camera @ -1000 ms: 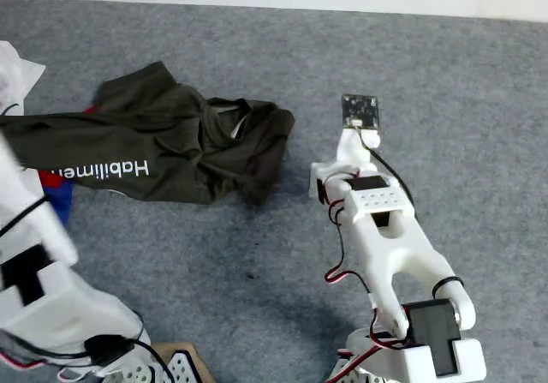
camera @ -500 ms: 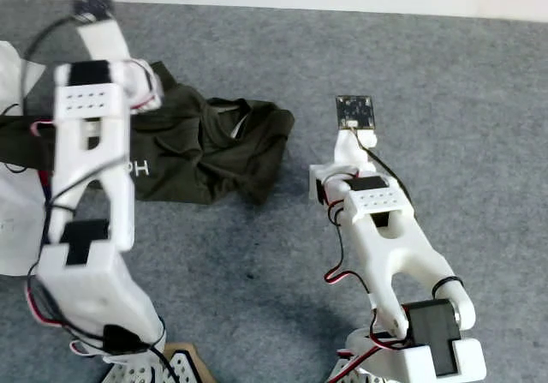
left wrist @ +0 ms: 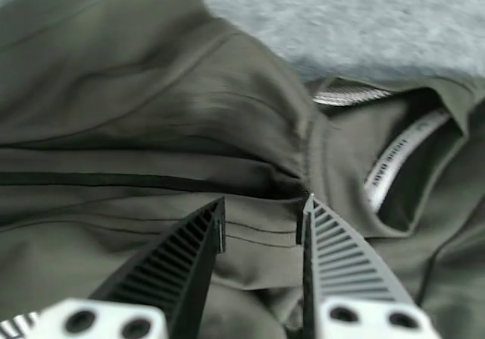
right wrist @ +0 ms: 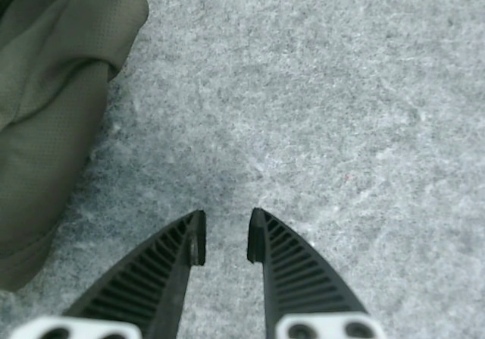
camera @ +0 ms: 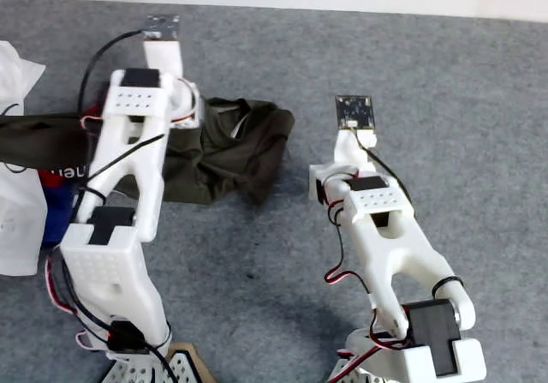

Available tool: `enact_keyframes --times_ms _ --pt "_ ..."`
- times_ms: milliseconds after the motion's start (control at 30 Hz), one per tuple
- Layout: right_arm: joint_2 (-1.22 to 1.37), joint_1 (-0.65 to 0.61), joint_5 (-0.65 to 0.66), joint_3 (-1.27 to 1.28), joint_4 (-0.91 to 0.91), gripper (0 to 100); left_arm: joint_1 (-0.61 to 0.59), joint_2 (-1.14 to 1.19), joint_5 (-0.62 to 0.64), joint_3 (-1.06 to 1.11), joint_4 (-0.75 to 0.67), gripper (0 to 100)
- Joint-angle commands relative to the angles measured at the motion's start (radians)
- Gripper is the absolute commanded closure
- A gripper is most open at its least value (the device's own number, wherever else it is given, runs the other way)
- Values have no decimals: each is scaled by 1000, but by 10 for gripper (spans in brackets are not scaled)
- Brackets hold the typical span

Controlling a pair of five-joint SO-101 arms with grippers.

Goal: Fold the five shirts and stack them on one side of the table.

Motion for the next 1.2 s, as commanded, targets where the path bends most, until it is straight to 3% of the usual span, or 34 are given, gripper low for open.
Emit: enact_keyframes --times_ms 0,500,667,900,1167 --pt "-5 -5 14 -7 -12 891 31 -5 -11 -2 -11 829" --pt "-5 -5 14 -7 -12 891 13 -5 -12 122 -26 834" --pt "-5 -5 14 -7 -12 891 1 -16 -9 113 -31 992" --pt "-4 -5 14 -7 -13 891 -27 -70 -8 119 -23 994" --pt "-4 -18 14 -7 -13 891 -162 -354 -8 104 147 994"
